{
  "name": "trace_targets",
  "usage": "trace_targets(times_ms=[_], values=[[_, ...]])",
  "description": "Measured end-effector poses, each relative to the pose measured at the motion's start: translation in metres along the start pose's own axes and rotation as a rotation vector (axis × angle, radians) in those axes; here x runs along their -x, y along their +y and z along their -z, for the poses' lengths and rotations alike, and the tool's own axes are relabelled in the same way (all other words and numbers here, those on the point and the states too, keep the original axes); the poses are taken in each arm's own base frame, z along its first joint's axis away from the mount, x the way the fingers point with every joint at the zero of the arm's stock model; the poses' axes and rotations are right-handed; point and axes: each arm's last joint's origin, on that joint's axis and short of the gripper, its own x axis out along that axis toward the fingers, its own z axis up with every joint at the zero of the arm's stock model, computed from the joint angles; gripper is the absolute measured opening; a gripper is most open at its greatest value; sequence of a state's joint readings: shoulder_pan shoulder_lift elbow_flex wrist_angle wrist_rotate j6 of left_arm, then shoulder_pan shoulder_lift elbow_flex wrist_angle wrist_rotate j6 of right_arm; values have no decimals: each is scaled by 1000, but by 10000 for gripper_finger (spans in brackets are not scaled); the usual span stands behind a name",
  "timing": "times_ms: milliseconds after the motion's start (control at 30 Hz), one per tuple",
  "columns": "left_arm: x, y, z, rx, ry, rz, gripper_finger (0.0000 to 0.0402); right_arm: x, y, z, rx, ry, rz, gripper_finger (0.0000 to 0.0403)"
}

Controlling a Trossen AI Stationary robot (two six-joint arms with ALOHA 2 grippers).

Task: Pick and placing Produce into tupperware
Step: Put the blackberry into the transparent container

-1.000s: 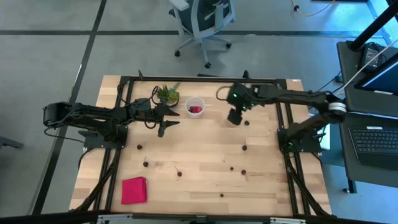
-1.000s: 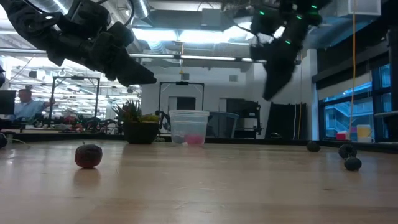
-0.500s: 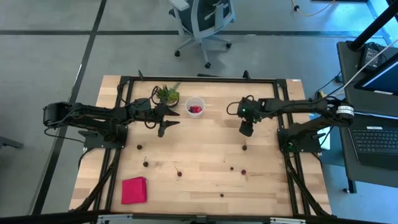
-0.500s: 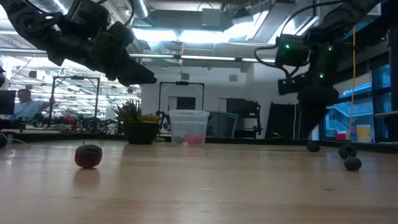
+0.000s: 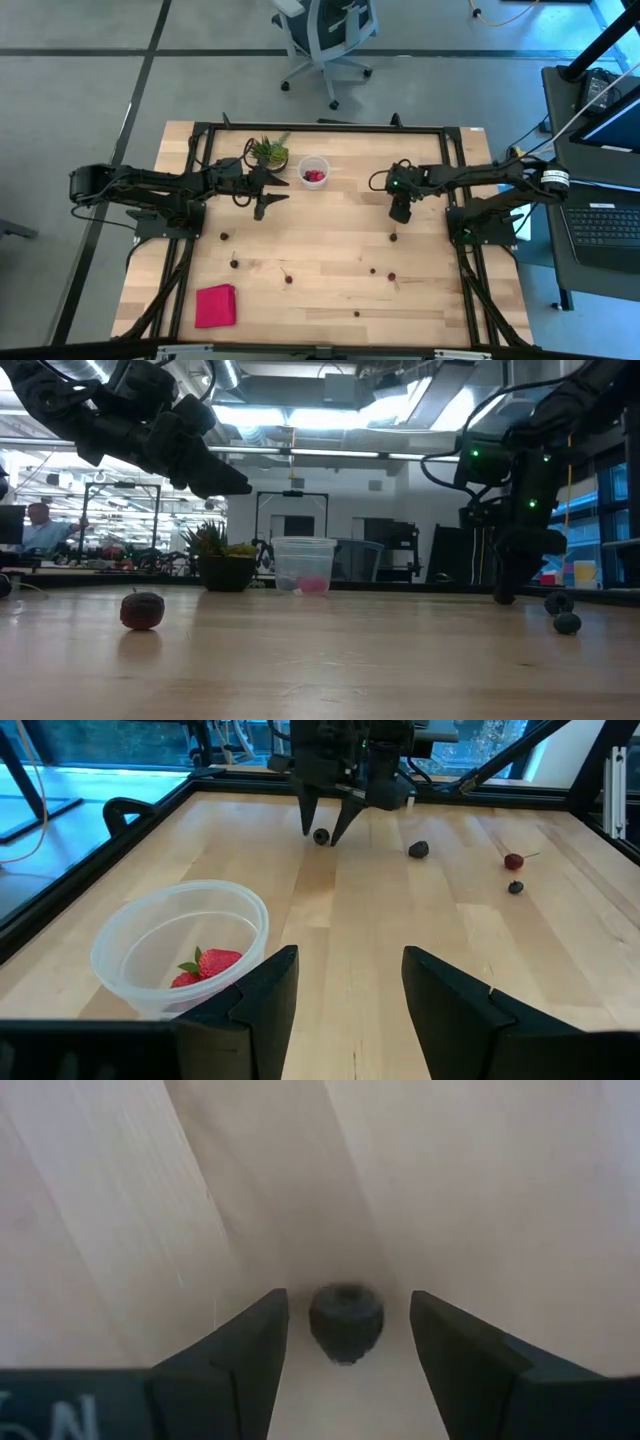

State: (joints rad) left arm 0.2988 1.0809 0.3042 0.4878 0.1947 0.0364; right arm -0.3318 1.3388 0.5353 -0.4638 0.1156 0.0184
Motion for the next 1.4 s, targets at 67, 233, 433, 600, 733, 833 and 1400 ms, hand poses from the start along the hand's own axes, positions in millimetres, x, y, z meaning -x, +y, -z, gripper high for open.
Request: trace_targets(times_ms=[67,233,433,600,733,833,1400], values=[[0,0,0,0,0,0,173,-1,0,2,-9,4,-1,213],[0,0,0,0,0,-2,173,-3,0,4,-51,11,-4,212],[0,0,0,-1,0,-3,173,-3,1,4,-54,11,-14,165],[0,0,0,-1,0,-4,173,-3,1,5,-54,12,-26,105],[0,0,0,-1,0,-3,173,-3,1,5,-62,13,-26,98],[0,0,0,-1,0,-3,173,-2,1,3,-102,1,-26,98],[0,1,0,-1,1,-28,173,128,-8,-144,68,-670,-107,98]])
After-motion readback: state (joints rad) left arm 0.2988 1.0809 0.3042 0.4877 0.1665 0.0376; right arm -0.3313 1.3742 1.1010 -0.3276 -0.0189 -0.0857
